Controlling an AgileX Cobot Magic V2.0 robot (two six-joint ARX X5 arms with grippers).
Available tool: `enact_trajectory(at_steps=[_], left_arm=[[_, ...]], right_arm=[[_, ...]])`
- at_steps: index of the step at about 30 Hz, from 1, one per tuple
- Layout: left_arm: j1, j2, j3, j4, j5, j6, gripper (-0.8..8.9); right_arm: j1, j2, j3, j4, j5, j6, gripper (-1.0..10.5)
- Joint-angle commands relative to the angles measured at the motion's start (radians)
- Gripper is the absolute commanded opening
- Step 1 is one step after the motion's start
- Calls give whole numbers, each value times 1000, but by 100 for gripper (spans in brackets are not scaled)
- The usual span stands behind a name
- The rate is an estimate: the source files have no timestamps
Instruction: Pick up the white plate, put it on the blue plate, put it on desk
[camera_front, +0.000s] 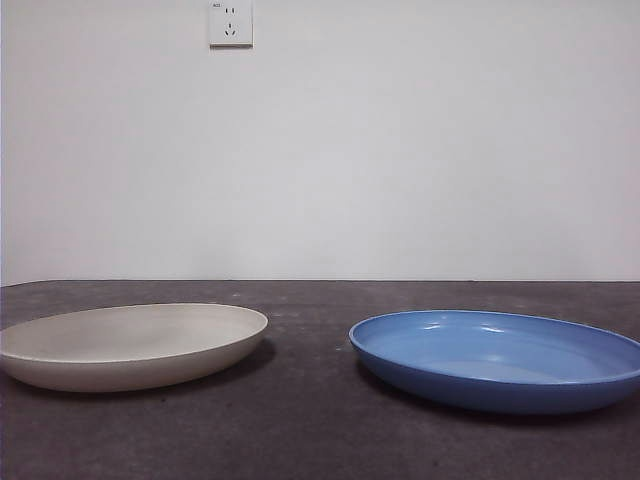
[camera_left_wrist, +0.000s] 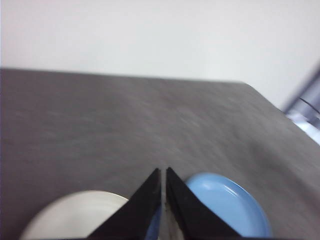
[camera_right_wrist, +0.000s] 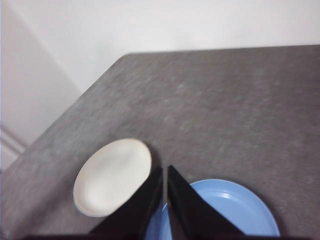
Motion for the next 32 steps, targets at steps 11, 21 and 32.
enact_trajectory(at_steps=[11,21,32], left_arm=[[-34,25,19,-16,49,19,52],[-34,25,19,-14,49,18,691],[-17,37,31,-108,49,-77,688]], right_arm=[[36,18,24,-51,-20,-86,216],[36,18,24,-53,-18,-78,609],[36,17,24,-77,-21,-74,608]])
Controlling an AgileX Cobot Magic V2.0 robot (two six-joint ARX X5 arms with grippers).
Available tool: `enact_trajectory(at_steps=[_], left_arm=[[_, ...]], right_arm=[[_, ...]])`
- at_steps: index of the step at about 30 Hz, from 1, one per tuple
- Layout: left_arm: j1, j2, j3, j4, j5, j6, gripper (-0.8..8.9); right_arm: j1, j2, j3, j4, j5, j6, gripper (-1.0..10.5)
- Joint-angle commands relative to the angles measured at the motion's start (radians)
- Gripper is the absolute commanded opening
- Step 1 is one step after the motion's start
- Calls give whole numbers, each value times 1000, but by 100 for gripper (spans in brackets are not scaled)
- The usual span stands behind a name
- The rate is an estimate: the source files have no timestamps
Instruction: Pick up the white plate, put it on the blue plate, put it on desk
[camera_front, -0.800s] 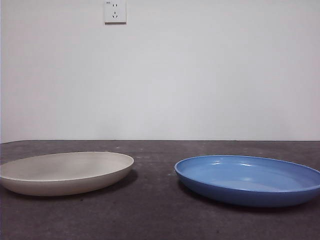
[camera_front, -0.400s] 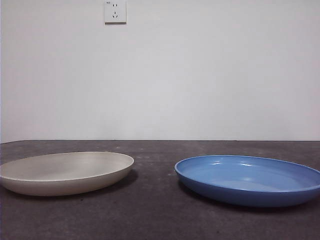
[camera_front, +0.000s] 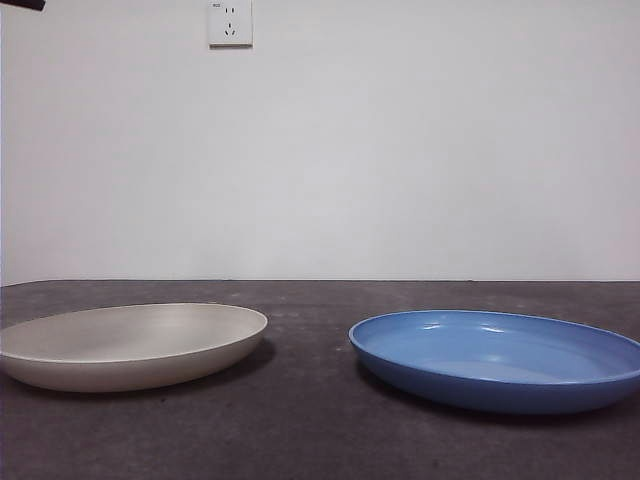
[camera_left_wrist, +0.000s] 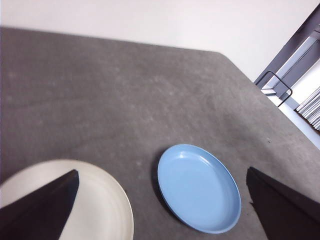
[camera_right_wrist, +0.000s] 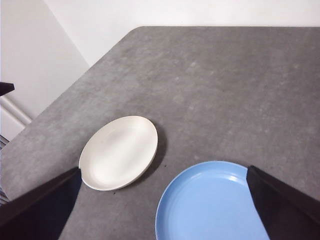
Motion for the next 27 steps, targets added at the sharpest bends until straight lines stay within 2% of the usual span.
enact_trajectory(at_steps=[1,6,10,14,17,27], left_arm=[[24,26,42,-58,1,-43,688],[109,122,109,-194,5,-35,688],[174,242,157,-304,64,12,688],[225,376,163,-354,107,66,688],[244,477,163,-358,106,97,688],[277,742,163,-272,104,110,684]], right_arm=[[4,4,18,-11,-7,-3,608],[4,4,18,-16,-21,-3,608],[4,4,18,-16,-21,-3,608],[9,4,18,-16,-21,-4,608],[18,4,18,-16,-21,-4,608],[31,4,18,-16,-21,-4,608]])
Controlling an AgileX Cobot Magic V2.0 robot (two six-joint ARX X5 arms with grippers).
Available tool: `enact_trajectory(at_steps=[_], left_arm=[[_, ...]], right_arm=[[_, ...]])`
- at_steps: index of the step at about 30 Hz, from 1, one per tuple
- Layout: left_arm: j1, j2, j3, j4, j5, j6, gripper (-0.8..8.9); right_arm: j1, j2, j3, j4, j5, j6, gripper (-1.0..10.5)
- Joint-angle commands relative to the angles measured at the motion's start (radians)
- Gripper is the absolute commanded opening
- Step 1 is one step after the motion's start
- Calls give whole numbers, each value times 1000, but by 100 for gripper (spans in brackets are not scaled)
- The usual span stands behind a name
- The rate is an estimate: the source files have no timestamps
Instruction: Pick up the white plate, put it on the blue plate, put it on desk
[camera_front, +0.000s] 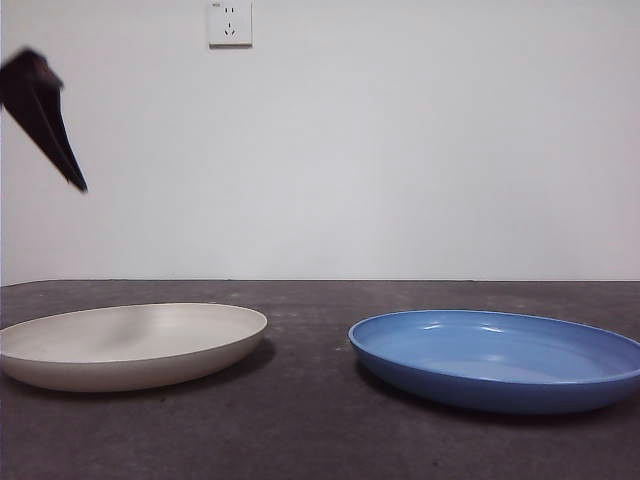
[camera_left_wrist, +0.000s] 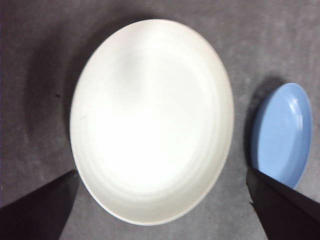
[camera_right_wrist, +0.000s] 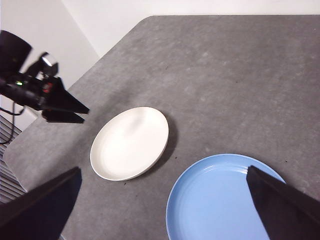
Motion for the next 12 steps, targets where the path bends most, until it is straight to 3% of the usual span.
enact_trajectory(at_steps=[1,12], left_arm=[[3,64,21,33,4,20,684],[3,179,21,110,3,16,646]], right_arm=[[5,4,19,5,-3,-4,608],[5,4,19,5,-3,-3,608]])
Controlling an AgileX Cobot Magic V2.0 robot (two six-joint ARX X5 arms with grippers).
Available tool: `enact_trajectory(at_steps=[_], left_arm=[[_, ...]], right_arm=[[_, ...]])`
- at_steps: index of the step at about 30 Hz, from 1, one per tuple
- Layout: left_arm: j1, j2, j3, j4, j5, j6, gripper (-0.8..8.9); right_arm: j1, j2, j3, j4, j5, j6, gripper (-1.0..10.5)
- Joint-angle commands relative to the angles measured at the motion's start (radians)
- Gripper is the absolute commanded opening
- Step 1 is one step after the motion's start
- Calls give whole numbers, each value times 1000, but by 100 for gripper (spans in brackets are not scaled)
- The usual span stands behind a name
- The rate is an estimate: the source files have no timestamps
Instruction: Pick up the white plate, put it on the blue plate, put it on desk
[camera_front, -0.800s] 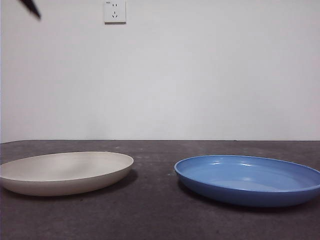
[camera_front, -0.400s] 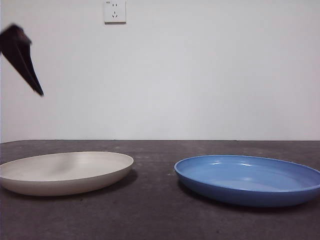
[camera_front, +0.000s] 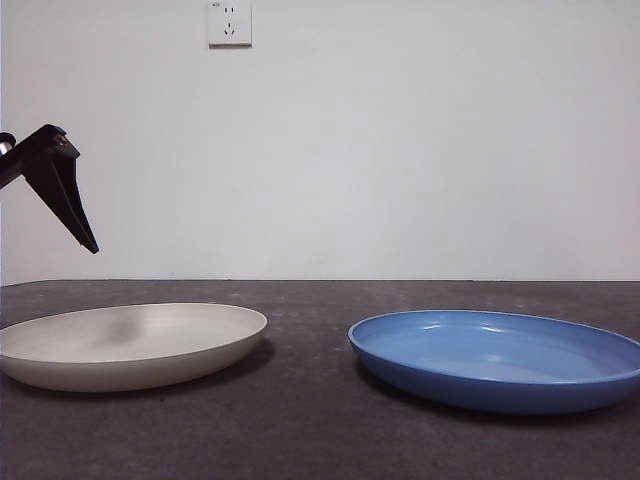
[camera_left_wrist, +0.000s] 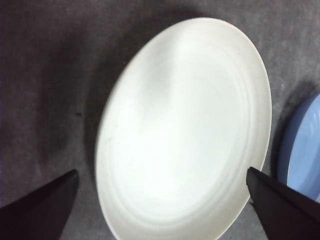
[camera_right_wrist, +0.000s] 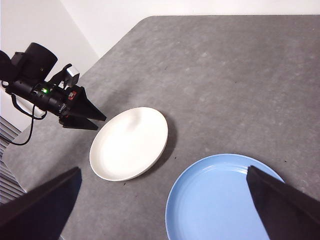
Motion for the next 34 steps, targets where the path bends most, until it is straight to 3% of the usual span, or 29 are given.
enact_trajectory(at_steps=[1,11,18,30,34], left_arm=[[3,21,21,18,3,13,646],[2,77,21,26,0,12,629],[2,86,21,39,-11,12,341],[2,130,21,37,-55,12,296],[2,130,21,38,-101,17,149]], right_arm=[[5,4,19,5,-3,-3,608],[5,4,19,5,-3,-3,608],[5,4,19,5,-3,0,608],[5,4,19,5,-3,4,608],[5,4,19,5,-3,4,608]])
